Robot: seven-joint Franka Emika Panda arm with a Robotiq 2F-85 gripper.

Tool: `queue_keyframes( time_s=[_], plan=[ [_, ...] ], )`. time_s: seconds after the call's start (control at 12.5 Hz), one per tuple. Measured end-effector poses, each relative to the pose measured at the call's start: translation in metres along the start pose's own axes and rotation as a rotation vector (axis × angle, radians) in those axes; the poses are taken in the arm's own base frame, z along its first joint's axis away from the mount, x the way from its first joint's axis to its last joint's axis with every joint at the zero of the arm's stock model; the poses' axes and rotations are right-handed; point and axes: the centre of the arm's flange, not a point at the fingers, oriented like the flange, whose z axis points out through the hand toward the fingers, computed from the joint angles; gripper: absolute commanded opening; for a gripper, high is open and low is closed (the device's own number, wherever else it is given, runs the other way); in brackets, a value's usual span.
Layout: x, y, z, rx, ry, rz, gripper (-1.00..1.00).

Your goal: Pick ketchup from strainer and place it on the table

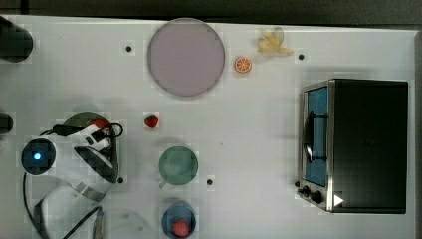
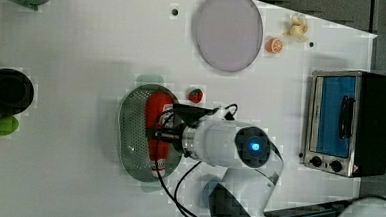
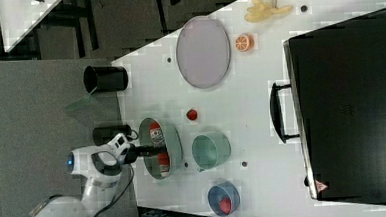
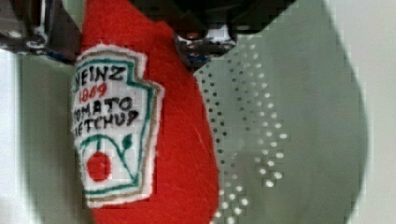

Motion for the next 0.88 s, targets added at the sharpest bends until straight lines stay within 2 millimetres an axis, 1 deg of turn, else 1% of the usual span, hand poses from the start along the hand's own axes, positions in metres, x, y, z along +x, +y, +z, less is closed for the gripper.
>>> queue_keyframes(
  time_s=[0.16, 0.32, 0.48, 0.56, 0.64, 0.72, 0.8, 0.88],
  plan=[
    [0.002, -0.011, -0.047, 0.02, -0.003, 0.083, 0.16],
    [0.004, -0.023, -0.102, 0.013, 0.009, 0.122, 0.16],
    [0.013, -0.031, -0.158, -0.007, 0.032, 0.134, 0.16],
    [0.019, -0.03, -0.185, -0.029, 0.029, 0.145, 0.16],
    [0.029, -0.028, -0.211, -0.029, 0.032, 0.15, 0.16],
    [0.043, -0.024, -0.235, -0.011, 0.049, 0.146, 0.16],
    [0.059, -0.012, -0.252, -0.002, 0.064, 0.137, 0.16],
    [0.077, 0.007, -0.264, -0.007, 0.073, 0.128, 0.16]
  ],
)
